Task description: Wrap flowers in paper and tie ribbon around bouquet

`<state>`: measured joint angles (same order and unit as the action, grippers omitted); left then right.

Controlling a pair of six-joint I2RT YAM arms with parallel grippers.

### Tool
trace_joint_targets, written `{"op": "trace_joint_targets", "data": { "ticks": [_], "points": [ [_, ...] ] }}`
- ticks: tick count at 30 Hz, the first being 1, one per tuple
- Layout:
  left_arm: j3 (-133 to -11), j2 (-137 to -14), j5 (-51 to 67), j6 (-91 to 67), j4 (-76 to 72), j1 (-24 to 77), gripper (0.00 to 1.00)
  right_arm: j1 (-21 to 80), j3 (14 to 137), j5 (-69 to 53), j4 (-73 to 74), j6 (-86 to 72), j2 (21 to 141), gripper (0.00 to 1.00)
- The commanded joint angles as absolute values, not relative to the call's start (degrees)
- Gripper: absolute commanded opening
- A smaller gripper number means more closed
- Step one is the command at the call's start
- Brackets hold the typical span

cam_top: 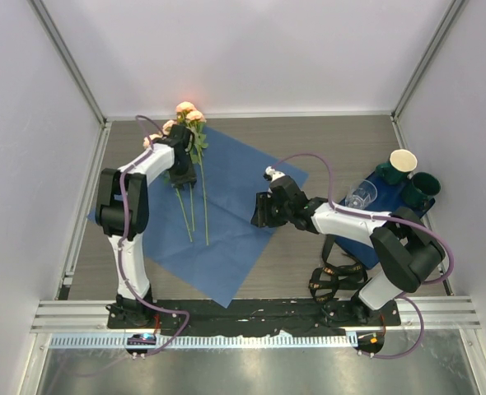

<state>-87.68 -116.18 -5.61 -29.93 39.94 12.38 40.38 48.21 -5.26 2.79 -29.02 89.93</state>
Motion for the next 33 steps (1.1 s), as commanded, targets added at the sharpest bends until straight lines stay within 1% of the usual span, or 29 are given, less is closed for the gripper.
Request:
{"op": "trace_joint_targets", "data": {
  "ticks": [1,3,6,7,10,15,19,26,27,29,30,32,33],
  "points": [
    [-91.40,-118.12,-7.56,-28.39,43.42,13.09,0.38,40.43,48.16,-5.89,0.35,-28.92,87.98,0.48],
    [-91.93,-118.56,-7.82,-28.39,43.77,13.79,0.36,40.43,48.08,-5.98,0.26,-29.09,88.24,0.48],
    [-92.11,-119.35,-8.44,-28.48,44.29,14.41,0.29,40.43,48.25,-6.42,0.26,-29.27,88.77,0.48],
    [-92.11,-119.53,-8.70,-28.65,44.56,14.59,0.22,40.34,48.25,-6.59,-1.30,-29.53,88.86,0.48],
    [-90.89,-118.13,-9.05,-29.79,44.65,14.94,0.12,40.43,48.17,-6.94,-1.58,-29.71,88.86,0.48],
    [-89.04,-115.32,-8.00,-32.25,44.47,15.47,0.03,40.43,48.25,-7.29,-1.93,-29.79,89.38,0.48],
    [-86.58,-113.21,-8.26,-33.31,43.86,16.00,0.01,40.43,47.99,-7.73,-2.55,-30.23,89.39,0.47],
    [-83.68,-111.45,-7.74,-34.45,42.98,17.14,0.00,41.22,48.16,-8.52,-2.55,-29.10,90.17,0.47],
    [-82.98,-111.36,-7.21,-34.54,42.63,17.14,0.01,41.48,48.51,-8.26,-1.42,-27.53,90.35,0.48],
    [-82.71,-111.53,-6.86,-34.63,42.28,17.14,0.08,42.27,49.92,-7.30,-0.35,-25.41,90.70,0.47],
    [-82.79,-111.53,-6.68,-34.54,42.28,17.14,0.16,43.32,50.53,-6.77,2.43,-23.31,90.79,0.47],
    [-82.79,-110.83,-6.50,-34.45,42.27,17.23,0.28,44.56,51.76,-5.28,3.95,-20.76,89.83,0.48],
    [-82.62,-110.31,-6.24,-34.19,42.36,17.14,0.39,46.39,51.94,-5.19,5.26,-19.26,89.30,0.49]
  ]
}}
